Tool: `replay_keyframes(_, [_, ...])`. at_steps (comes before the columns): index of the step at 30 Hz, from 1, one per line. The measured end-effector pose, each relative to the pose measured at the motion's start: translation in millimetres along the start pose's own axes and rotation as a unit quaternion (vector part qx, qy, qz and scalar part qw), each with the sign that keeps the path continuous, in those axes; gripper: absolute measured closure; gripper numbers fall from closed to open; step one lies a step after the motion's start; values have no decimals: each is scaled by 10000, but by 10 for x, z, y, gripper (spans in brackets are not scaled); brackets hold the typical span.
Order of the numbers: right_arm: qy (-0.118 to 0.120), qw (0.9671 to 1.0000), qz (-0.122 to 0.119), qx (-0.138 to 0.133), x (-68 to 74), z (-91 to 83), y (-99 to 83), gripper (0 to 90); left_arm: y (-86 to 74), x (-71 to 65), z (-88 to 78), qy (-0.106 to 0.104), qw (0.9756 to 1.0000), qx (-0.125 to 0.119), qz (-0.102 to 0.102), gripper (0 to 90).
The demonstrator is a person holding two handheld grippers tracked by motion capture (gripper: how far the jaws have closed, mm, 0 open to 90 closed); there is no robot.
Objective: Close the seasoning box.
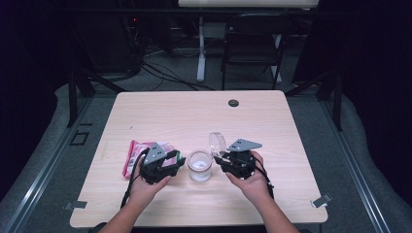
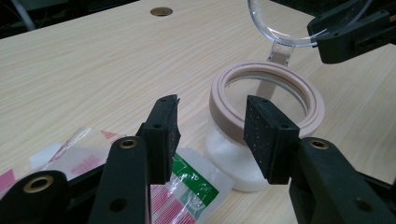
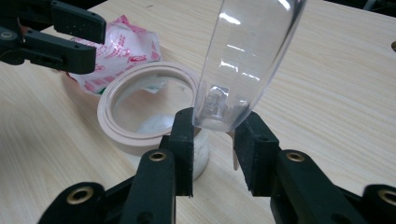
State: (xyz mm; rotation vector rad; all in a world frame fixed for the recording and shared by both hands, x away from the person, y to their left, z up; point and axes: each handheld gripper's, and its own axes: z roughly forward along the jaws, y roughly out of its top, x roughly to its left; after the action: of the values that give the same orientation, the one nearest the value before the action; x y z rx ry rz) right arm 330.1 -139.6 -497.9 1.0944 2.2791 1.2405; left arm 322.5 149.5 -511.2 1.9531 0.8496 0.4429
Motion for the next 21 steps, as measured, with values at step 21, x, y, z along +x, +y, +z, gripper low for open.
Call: replay_keyframes(21, [569, 9975, 410, -66, -282, 143, 120, 720, -163, 138, -270, 464, 9985, -66, -294, 545])
